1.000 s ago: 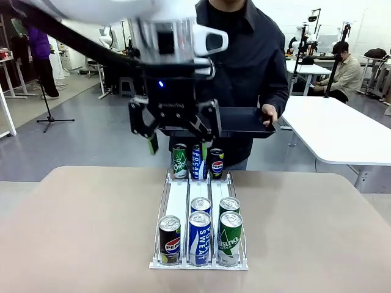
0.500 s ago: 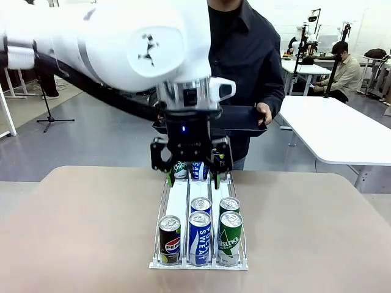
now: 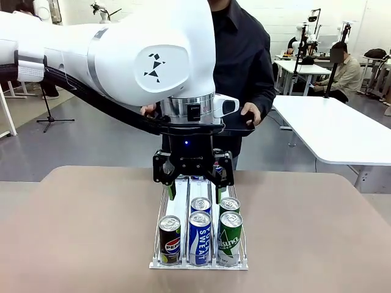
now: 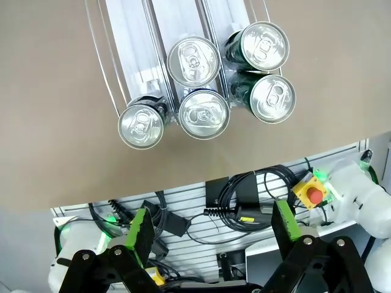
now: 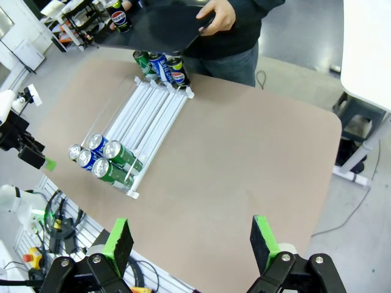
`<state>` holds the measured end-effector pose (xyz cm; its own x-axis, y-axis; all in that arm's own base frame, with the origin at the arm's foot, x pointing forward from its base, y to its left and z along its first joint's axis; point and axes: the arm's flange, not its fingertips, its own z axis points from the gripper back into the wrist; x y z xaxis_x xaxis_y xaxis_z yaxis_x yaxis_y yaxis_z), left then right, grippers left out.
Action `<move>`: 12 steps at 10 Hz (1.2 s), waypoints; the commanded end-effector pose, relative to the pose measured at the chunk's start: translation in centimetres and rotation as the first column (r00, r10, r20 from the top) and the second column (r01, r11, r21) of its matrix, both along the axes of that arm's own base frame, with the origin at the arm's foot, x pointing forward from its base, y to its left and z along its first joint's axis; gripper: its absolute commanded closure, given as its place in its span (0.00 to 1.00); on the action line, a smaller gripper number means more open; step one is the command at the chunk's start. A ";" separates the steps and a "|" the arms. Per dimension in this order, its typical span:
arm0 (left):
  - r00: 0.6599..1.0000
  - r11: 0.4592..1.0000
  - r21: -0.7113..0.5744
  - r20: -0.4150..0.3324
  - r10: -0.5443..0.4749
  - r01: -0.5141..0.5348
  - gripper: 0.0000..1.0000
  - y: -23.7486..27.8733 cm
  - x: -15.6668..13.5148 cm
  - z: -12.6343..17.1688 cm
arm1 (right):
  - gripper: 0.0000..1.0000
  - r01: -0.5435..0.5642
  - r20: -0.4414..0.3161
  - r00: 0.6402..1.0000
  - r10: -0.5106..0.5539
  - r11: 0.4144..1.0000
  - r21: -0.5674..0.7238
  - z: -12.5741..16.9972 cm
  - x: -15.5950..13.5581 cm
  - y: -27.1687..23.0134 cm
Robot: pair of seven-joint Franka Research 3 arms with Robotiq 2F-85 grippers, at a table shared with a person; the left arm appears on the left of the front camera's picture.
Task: Retrieve and hand over the desired beverage to the person.
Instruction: Pick up another can of the same type that the person held from the Automatic Can Dispenser.
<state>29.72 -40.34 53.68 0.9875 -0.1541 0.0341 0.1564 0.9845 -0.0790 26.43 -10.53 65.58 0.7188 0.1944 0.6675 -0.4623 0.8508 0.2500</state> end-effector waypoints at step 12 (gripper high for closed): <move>0.986 0.993 0.020 0.123 0.109 -0.113 0.00 -2.0 0.0 -8.3 | 0.00 -0.026 0.007 1.000 0.026 0.999 0.024 -0.1 0.1 0.0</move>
<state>29.76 -41.81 46.00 0.9890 -0.0781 0.1254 0.0842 0.9955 -0.0441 26.43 -10.54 65.58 0.7188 0.1945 0.6675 -0.4623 0.8508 0.2499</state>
